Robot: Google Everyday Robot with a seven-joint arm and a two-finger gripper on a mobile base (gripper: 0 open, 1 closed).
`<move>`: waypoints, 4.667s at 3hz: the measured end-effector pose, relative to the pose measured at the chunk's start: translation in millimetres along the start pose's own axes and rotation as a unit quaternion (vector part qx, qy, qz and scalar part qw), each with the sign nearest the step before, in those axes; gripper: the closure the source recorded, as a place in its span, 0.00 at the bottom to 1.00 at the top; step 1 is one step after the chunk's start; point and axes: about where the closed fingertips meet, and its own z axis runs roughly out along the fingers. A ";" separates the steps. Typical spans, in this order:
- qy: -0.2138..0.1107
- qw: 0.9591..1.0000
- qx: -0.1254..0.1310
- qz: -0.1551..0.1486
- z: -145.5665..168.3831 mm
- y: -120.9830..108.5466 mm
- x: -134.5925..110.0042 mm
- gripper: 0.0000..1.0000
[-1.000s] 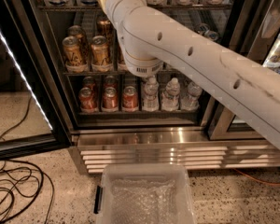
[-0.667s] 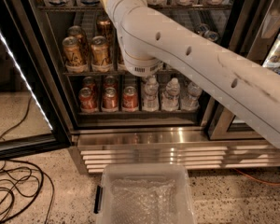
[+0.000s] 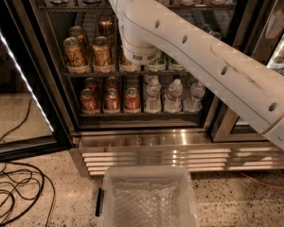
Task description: Pick 7up can from top shelf of fridge
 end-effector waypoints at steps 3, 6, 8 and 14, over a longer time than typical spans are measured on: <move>-0.002 1.000 -0.003 -0.016 20.7 -5.4 -6.1 0.79; 0.001 1.000 -0.015 -0.015 6.9 -18.6 -9.2 1.00; 0.000 1.000 -0.028 -0.011 -0.1 -19.7 -13.2 1.00; -0.057 0.986 -0.155 0.021 -140.3 -58.2 -145.2 1.00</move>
Offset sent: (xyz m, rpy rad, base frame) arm 0.0345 -0.0004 0.0137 -0.0279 -0.0186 -0.0125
